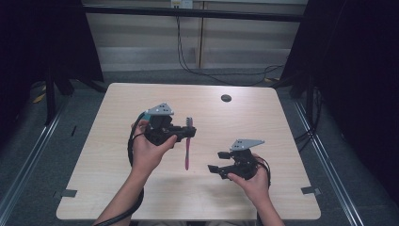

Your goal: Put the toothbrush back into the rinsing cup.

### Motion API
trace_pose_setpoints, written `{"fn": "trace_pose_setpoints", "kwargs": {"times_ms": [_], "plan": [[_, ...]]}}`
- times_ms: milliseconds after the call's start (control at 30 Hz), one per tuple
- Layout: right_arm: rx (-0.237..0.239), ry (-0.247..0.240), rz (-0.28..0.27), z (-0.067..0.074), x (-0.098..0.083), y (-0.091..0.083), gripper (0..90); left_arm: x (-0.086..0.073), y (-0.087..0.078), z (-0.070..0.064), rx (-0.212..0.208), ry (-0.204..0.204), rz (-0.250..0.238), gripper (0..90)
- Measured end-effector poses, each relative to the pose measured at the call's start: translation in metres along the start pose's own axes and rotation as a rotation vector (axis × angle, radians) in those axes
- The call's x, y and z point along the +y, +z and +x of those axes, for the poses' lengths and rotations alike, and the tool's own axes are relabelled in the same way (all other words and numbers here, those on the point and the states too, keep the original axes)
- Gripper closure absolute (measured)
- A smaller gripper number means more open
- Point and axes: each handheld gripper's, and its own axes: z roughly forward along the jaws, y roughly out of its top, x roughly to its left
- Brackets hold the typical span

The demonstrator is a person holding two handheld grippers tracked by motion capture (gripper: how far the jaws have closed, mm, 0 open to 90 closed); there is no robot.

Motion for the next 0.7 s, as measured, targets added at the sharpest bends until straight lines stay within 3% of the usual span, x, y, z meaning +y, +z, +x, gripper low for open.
{"fn": "trace_pose_setpoints", "kwargs": {"times_ms": [167,267,700], "plan": [[-0.035,-0.002,0.006,-0.003,-0.012,0.000,24.7,0.002,-0.004,0.001,0.005,-0.001,-0.011,85.6],[-0.062,-0.006,0.037,-0.006,-0.022,0.003,21.9,0.003,-0.006,0.002,0.007,-0.001,-0.019,85.6],[-0.143,-0.014,0.105,-0.012,-0.045,0.005,20.7,0.009,-0.017,0.011,0.032,-0.012,-0.041,85.6]]}}
